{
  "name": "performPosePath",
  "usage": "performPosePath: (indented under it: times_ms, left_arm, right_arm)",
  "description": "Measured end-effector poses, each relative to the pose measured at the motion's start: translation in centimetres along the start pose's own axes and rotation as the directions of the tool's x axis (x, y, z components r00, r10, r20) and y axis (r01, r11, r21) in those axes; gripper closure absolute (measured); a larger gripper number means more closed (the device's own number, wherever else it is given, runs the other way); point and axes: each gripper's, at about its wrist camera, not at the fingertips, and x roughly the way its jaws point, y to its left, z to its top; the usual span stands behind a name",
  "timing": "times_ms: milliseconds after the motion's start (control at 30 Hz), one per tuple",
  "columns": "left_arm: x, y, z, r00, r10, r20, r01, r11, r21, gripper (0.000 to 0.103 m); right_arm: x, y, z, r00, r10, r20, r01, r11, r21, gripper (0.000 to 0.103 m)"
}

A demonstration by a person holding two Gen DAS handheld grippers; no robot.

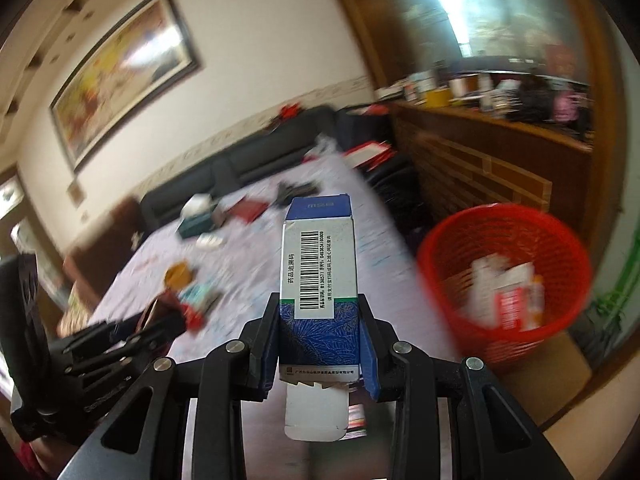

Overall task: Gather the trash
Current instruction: 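Carry the wrapper to the red basket and release while the right tool drops the box in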

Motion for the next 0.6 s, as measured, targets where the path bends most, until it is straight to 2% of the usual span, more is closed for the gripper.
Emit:
performPosePath:
  times_ms: [100,267,433,600]
  left_arm:
    - [1.1,-2.5,1.8,0.996,-0.088,-0.023,0.089,0.996,0.024,0.071]
    - [3.5,-7.7,4.6,0.983,-0.177,-0.051,0.181,0.98,0.084,0.071]
    - [6.2,-11.8,6.7,0.968,-0.237,-0.079,0.245,0.963,0.112,0.071]
    - [8.9,-14.2,7.9,0.961,-0.256,-0.103,0.267,0.957,0.115,0.071]
  right_arm:
    - [-1.7,-4.1,1.5,0.999,-0.036,0.026,0.033,0.996,0.078,0.066]
    - [-3.1,-9.1,3.1,0.994,-0.095,0.046,0.086,0.982,0.166,0.066]
    - [-3.7,-12.0,3.9,0.993,-0.111,0.049,0.099,0.972,0.214,0.066]
    - [-3.5,-14.0,4.8,0.99,-0.131,0.048,0.117,0.967,0.227,0.065]
